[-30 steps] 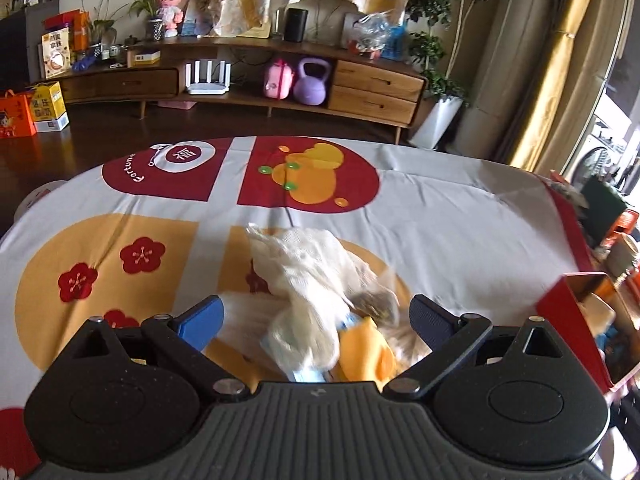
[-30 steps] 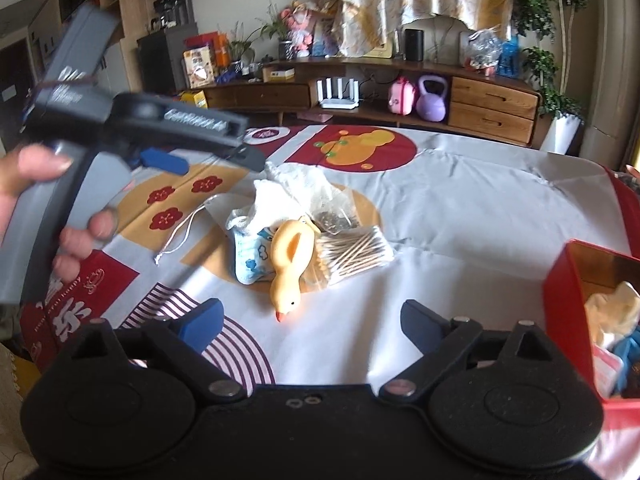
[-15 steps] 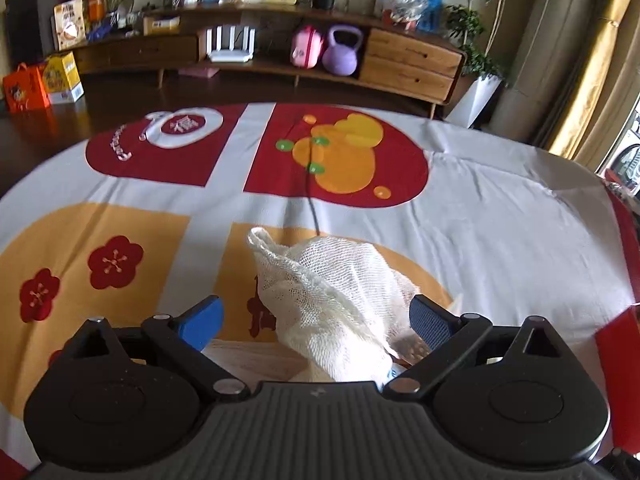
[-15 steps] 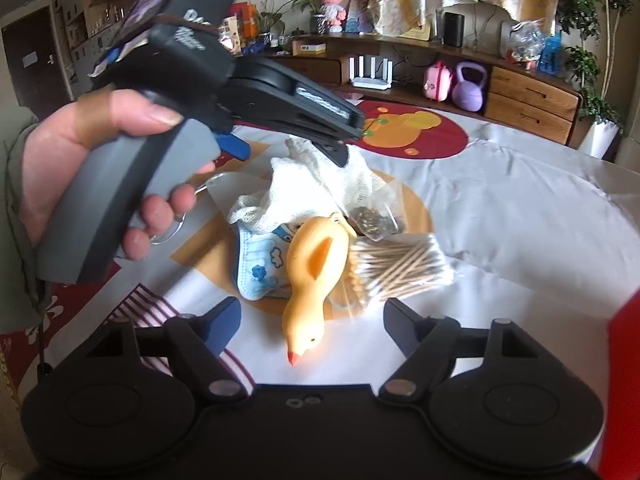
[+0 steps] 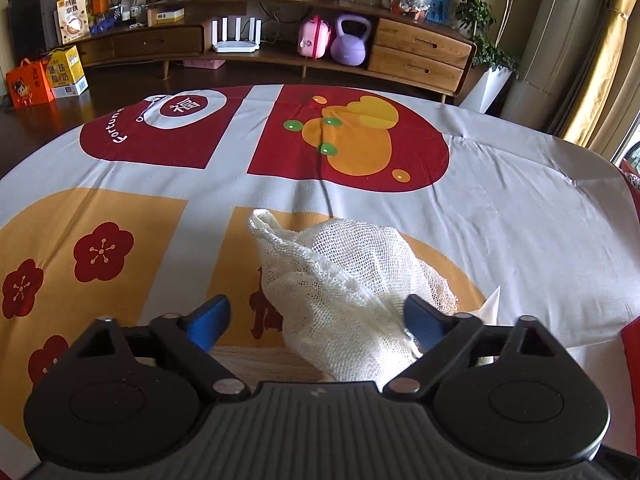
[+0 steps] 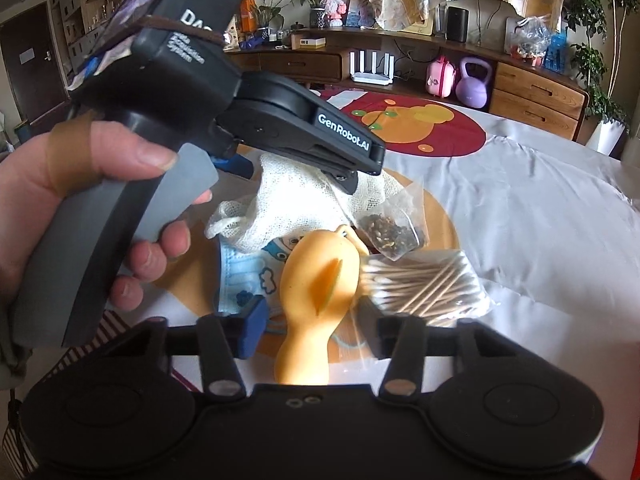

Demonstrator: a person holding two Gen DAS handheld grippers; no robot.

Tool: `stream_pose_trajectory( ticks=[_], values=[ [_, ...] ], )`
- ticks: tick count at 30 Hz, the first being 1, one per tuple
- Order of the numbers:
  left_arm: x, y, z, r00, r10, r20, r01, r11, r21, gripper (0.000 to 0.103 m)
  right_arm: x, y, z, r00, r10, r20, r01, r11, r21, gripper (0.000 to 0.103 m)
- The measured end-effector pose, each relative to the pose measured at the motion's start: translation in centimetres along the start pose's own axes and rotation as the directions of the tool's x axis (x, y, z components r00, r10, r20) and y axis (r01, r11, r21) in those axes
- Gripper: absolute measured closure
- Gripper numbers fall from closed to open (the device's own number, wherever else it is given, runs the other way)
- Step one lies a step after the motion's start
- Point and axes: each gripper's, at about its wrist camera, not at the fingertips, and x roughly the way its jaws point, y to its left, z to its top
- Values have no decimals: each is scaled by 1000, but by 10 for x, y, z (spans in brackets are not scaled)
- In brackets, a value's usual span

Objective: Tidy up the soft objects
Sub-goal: 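Grasp the white mesh bag with the left gripper while the right grasps the yellow duck, then carry the mesh bag and yellow duck over the red box and lower them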

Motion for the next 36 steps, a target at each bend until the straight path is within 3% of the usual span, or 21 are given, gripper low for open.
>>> stream_pose_trajectory(
  ticks=[9,11,15,36],
  values=[
    [-9,-4,-2,999,-44,21,43,998,38,65,-1,-5,-2,1000,-10,9,10,999,31,76],
    [-14,-6,-1,998,-54,34,53,998,47,70,-4,-6,-2,1000,-5,14,5,999,39,82],
    [-24,-12,0,996,-72,55,68,995,73,82,-13,-5,-4,1000,-4,22,3,999,49,83],
    [-121,-41,-4,967,-228,118,212,968,132,85,-128,-45,-28,994,-29,106,8,981,192,85]
  ],
)
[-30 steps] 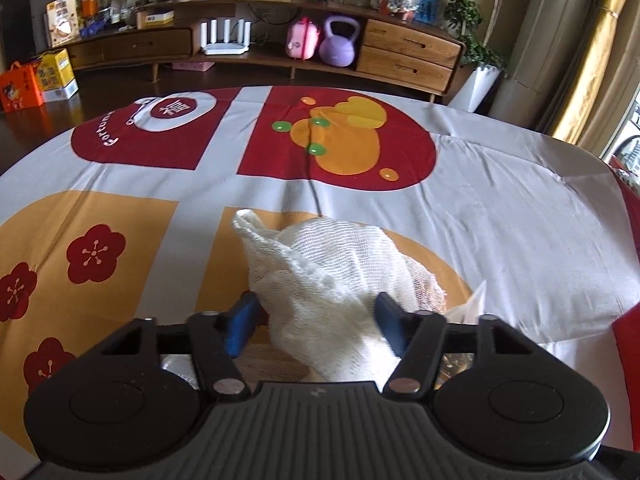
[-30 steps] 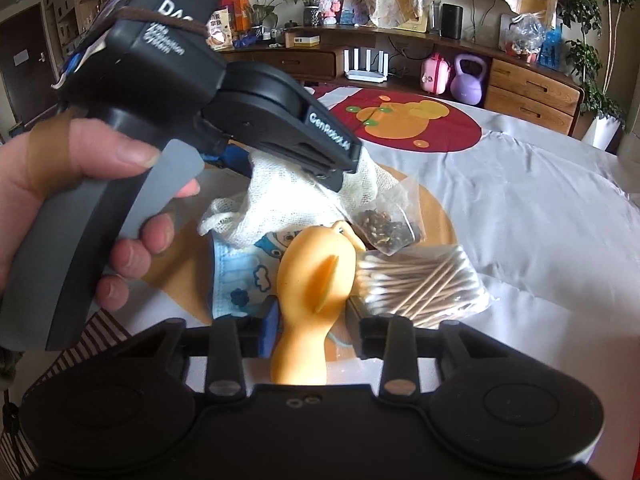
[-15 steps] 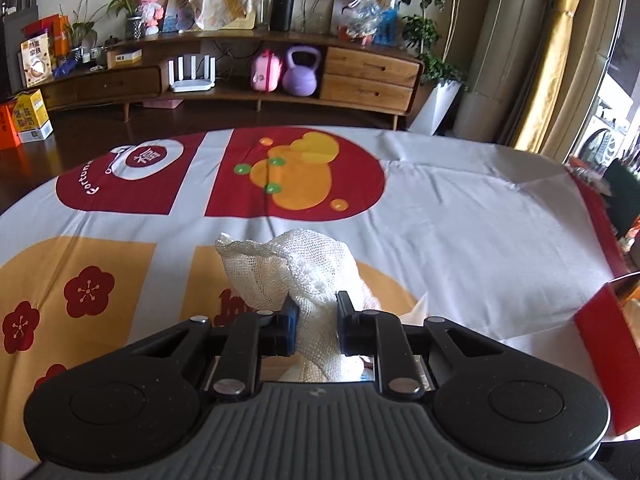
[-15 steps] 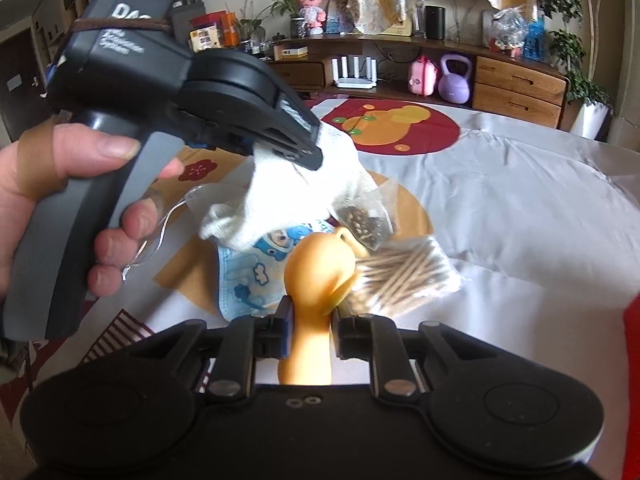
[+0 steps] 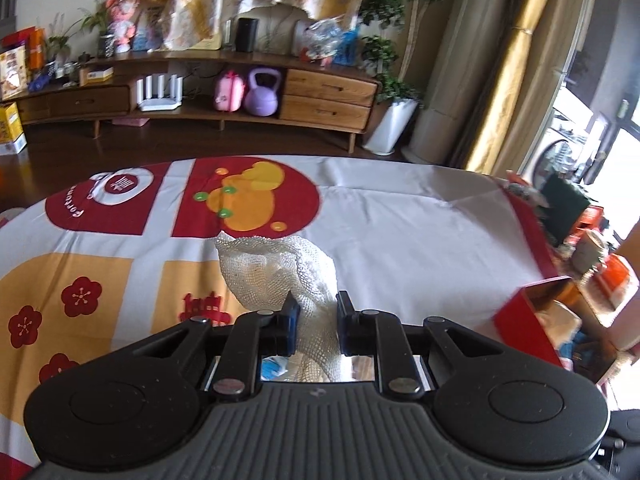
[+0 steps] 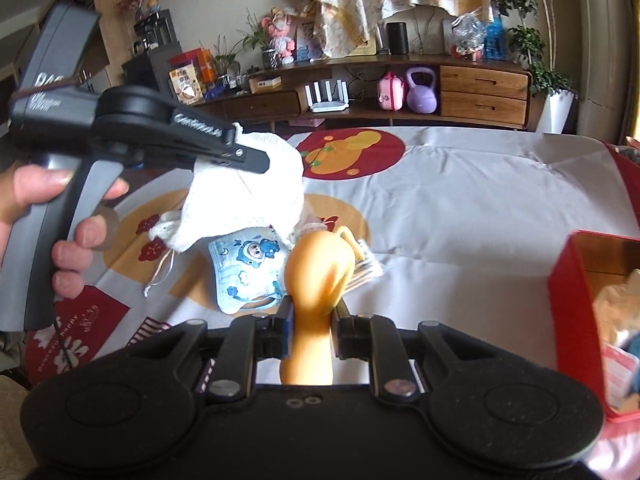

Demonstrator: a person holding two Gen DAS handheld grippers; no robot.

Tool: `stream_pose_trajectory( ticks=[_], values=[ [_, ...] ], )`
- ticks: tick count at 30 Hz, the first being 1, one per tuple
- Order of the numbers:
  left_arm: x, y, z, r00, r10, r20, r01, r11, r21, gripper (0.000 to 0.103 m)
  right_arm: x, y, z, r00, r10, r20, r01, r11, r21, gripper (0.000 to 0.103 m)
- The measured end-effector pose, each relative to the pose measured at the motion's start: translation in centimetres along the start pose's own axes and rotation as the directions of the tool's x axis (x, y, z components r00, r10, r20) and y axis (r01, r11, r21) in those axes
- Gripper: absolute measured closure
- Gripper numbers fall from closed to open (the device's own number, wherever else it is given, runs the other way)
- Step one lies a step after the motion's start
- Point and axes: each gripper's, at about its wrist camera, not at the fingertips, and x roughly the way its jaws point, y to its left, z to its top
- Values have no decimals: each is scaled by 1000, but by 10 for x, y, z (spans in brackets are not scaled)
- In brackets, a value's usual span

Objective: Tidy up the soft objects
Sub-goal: 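Carry the mesh bag and yellow duck over the red box and lower them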

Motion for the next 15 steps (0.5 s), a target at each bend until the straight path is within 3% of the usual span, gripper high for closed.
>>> stream_pose_trajectory(
  ticks=[15],
  values=[
    [-50,-68,-20,990,-138,-6,138,989,61,85,-87,-31,-10,995,-62,72,61,998,16,85]
  ],
)
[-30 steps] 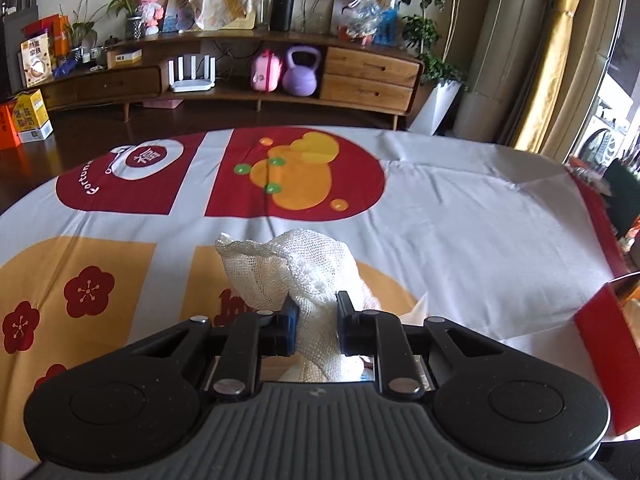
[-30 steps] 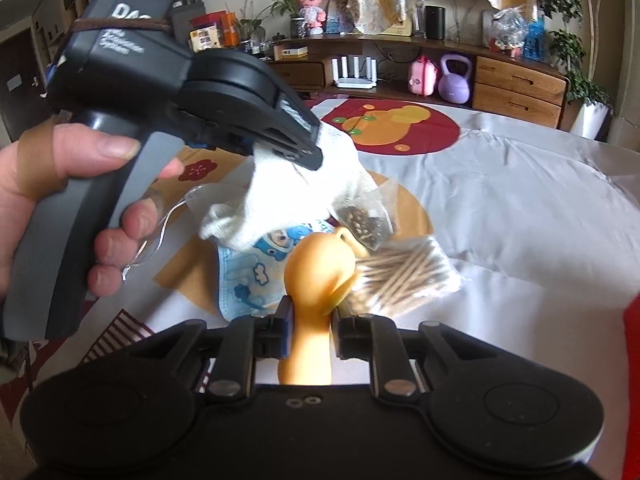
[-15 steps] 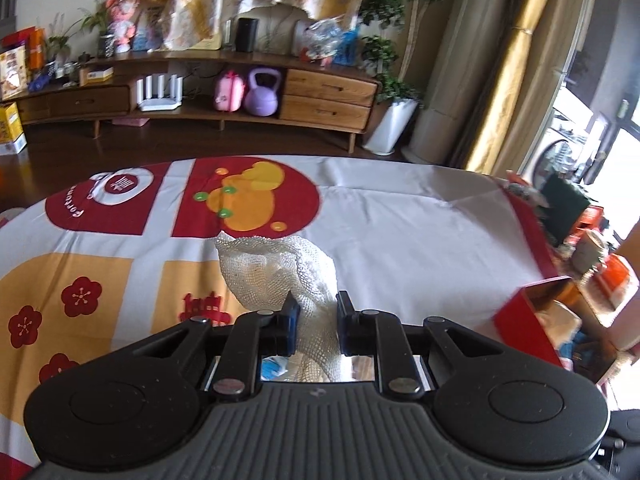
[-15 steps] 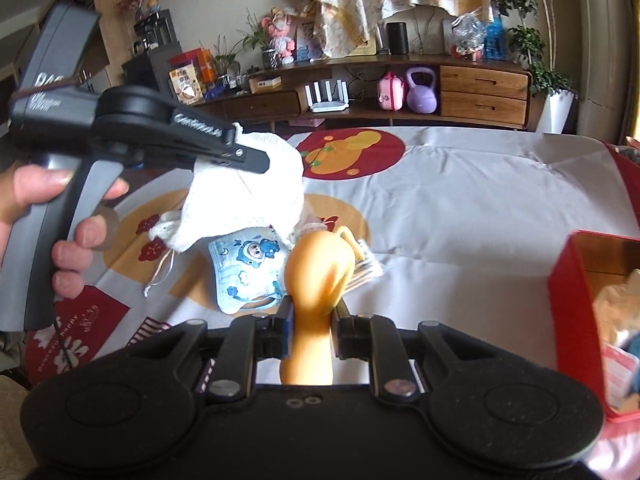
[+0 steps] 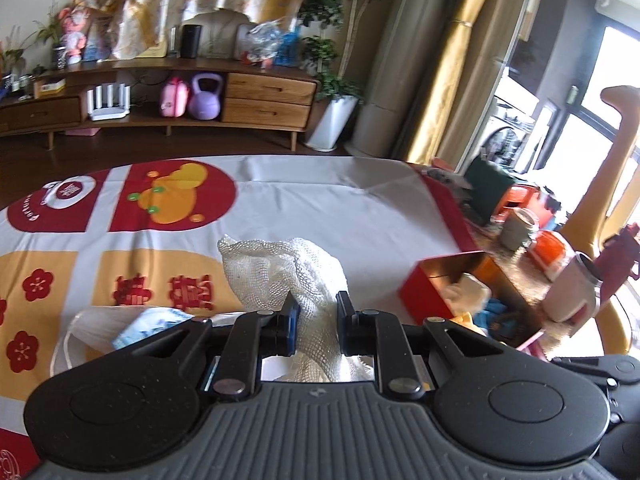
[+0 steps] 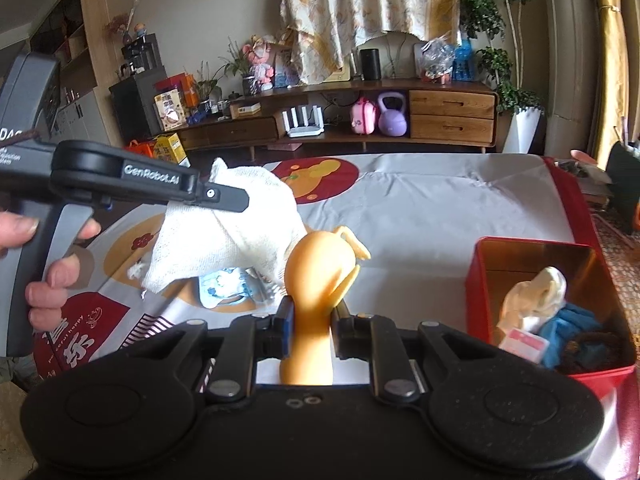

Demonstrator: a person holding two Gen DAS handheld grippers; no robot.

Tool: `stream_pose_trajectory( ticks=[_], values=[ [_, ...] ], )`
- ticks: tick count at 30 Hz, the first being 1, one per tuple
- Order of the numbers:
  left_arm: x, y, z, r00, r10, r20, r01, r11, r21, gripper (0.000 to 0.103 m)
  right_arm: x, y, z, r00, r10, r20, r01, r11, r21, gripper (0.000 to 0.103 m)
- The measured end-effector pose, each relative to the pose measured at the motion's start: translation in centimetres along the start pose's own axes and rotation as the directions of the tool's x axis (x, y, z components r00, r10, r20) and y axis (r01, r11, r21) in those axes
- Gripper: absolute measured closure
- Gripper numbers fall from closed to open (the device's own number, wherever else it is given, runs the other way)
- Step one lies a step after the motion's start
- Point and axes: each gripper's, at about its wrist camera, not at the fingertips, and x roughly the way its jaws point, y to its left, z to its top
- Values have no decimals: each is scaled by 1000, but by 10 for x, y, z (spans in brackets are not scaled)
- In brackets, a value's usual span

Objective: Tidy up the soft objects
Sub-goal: 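Carry the mesh bag and yellow duck over the red box and lower them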

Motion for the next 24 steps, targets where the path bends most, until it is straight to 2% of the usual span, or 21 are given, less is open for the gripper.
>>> stream_pose_trajectory(
  ticks=[11,24],
  values=[
    [4,-64,-8,996,-83,-25,85,995,53,85,-34,-49,-10,997,-74,28,73,995,62,85],
    [41,-144,-10,984,-164,-66,171,979,109,85,-52,-115,-19,987,-159,27,155,980,126,85]
  ],
)
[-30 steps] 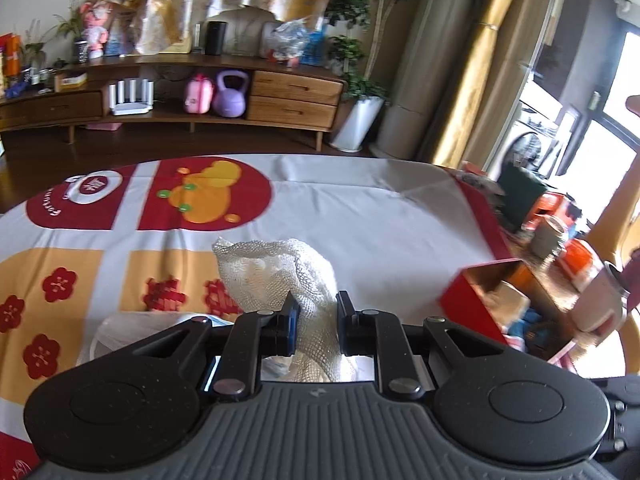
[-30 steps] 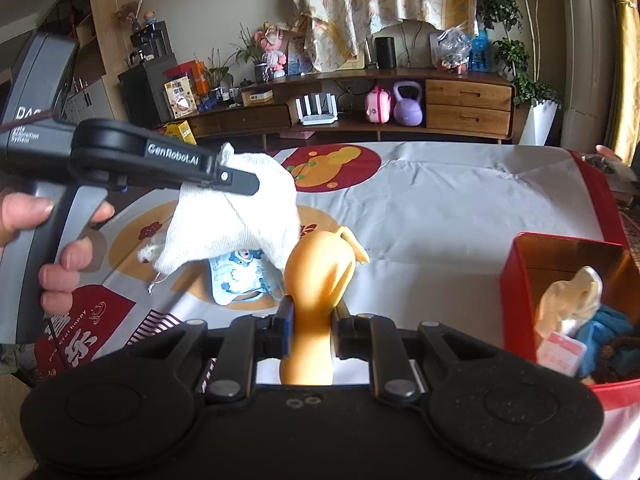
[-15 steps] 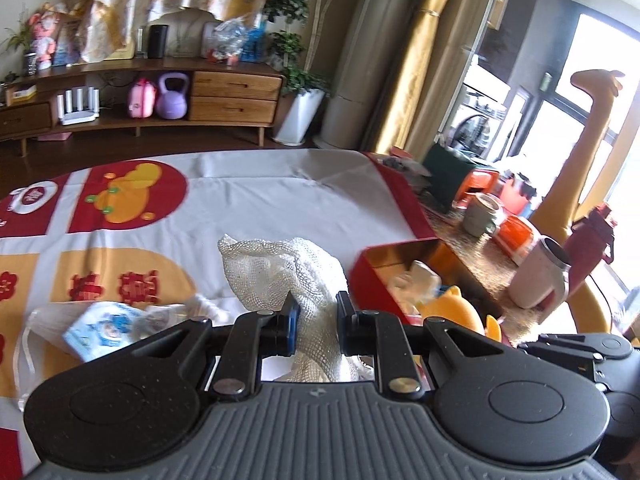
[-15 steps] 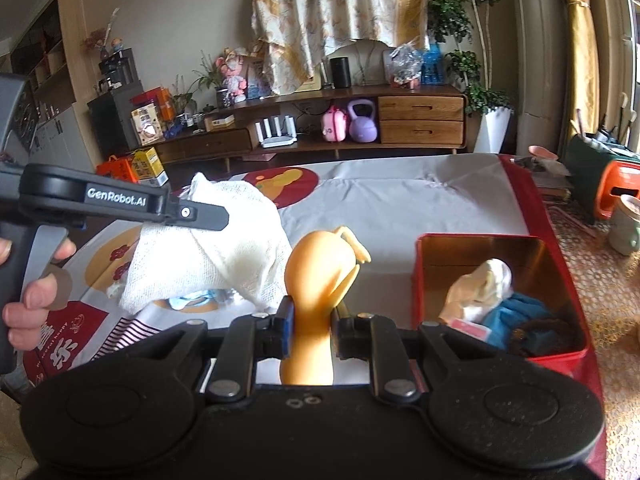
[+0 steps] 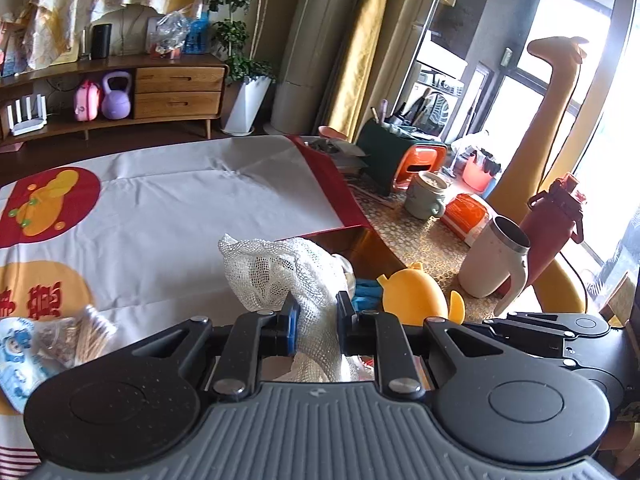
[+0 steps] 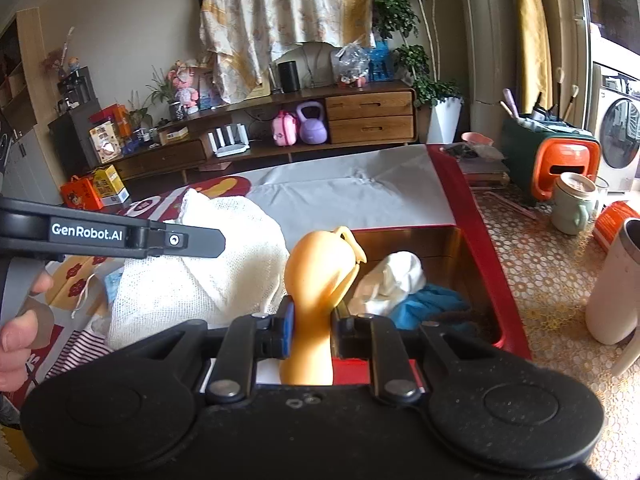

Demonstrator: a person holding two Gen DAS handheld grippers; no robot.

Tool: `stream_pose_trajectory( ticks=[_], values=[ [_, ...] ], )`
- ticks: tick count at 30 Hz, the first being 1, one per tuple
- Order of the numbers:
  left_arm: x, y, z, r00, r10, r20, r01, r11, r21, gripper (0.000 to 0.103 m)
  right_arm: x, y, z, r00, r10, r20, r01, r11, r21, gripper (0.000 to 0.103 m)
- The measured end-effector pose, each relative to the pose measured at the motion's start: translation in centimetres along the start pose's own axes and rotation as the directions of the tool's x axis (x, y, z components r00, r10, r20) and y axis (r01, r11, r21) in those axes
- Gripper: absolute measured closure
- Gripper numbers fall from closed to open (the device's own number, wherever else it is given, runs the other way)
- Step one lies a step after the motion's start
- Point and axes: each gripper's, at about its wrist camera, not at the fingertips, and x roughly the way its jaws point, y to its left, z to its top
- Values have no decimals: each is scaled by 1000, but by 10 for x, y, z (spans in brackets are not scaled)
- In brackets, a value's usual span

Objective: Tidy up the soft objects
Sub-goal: 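Carry the mesh bag and yellow duck over the red box and lower them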

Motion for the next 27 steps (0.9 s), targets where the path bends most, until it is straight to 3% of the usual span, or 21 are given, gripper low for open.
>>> stream_pose_trajectory(
  ticks=[10,27],
  values=[
    [52,-35,14,1000,6,-23,-5,1000,21,85,20,-42,4,999,-46,-23,47,999,22,85],
    [142,-53,18,995,53,-87,-52,999,16,85,83,-93,5,993,-80,-92,83,996,26,85]
  ],
)
